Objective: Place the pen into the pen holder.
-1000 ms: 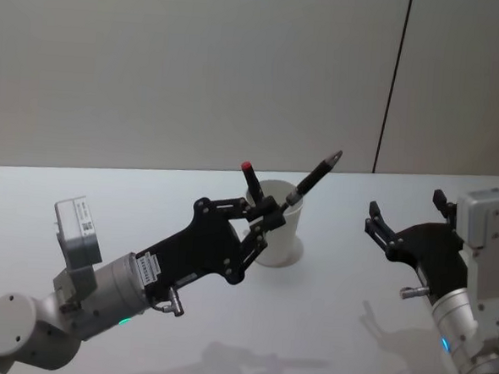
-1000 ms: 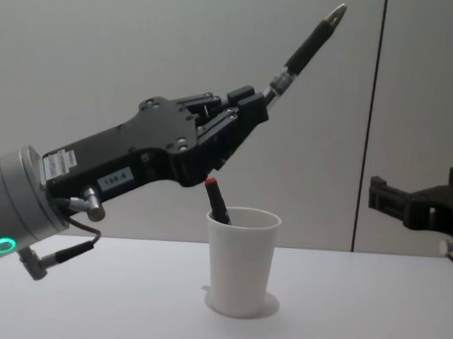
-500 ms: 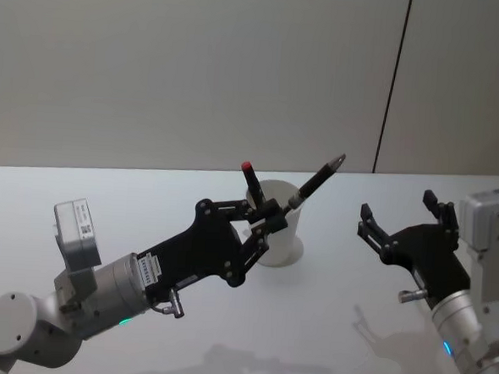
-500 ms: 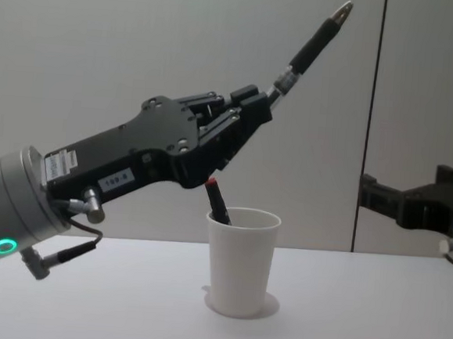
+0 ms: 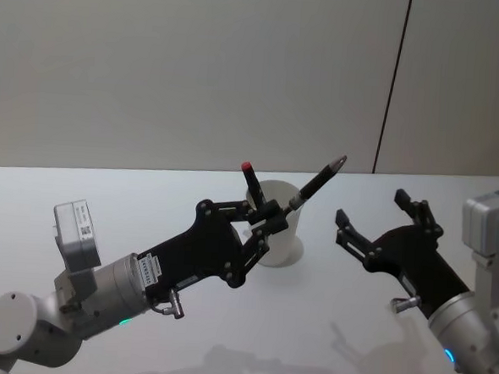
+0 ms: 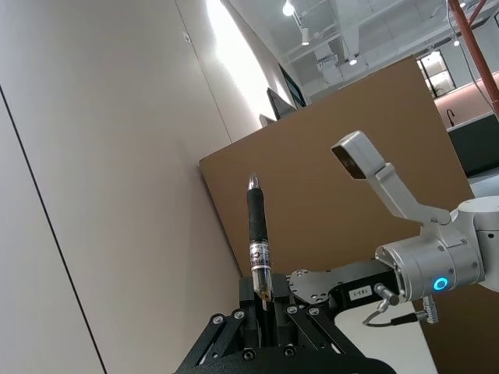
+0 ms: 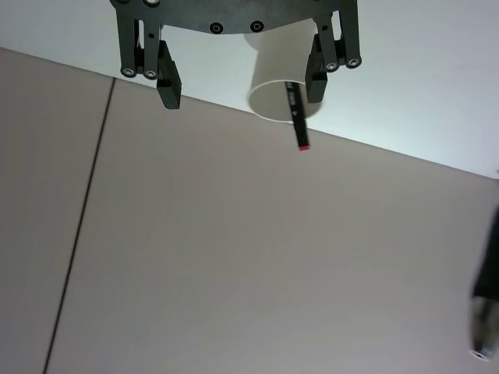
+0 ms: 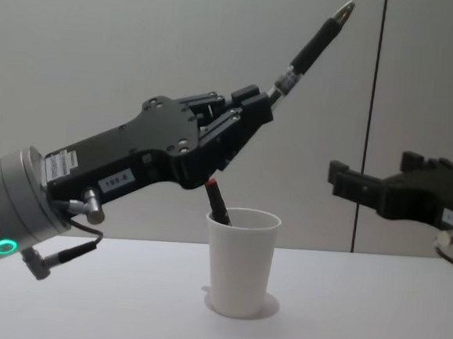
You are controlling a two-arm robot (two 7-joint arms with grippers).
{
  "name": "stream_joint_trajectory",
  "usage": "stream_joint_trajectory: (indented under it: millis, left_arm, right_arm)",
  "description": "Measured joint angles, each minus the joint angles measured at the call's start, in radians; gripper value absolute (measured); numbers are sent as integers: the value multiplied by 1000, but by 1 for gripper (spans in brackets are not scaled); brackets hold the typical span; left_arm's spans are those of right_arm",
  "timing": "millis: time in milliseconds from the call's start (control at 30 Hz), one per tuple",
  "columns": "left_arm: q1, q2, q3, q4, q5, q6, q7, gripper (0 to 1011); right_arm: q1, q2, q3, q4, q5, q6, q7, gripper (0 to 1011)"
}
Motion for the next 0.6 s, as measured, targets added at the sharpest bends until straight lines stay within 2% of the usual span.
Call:
stream_joint_trajectory:
  millis: [467, 600]
  left_arm:
    - [-1, 0, 0, 1, -1, -1, -3, 135]
    - [-1, 0, 0, 1, -1, -1, -3, 135]
  right_arm:
    - [-12, 33, 10, -41, 110, -49, 209, 1001]
    - [-15, 42, 13, -49, 136, -62, 251, 1001]
